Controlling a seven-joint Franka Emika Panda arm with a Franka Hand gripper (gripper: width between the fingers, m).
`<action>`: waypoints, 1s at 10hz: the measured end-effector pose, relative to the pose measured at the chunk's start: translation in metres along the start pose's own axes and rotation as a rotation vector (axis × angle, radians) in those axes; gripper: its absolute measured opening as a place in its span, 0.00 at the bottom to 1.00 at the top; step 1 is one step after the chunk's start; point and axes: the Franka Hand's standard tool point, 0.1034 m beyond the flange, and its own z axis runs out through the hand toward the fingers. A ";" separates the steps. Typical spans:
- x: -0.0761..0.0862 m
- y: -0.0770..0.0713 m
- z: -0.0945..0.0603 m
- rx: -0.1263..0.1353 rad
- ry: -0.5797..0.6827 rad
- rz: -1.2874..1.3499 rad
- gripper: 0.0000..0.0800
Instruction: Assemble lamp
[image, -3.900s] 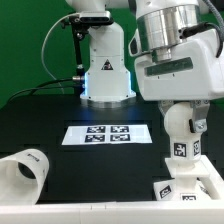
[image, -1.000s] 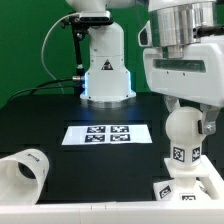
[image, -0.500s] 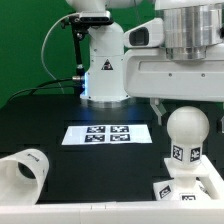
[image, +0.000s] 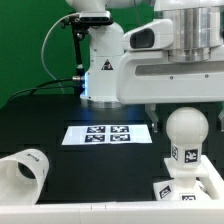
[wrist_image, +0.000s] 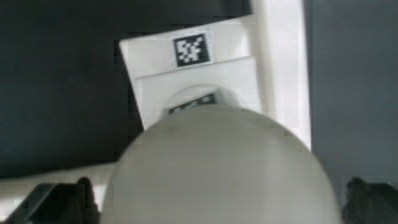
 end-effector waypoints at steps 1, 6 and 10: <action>0.000 -0.004 0.001 -0.005 0.015 -0.016 0.87; 0.000 -0.005 0.001 -0.001 0.015 0.166 0.72; 0.001 0.000 0.002 0.058 0.025 0.734 0.72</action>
Offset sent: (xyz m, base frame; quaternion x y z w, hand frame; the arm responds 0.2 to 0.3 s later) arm 0.0000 0.0000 0.0000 0.0000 0.0000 0.0000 1.0000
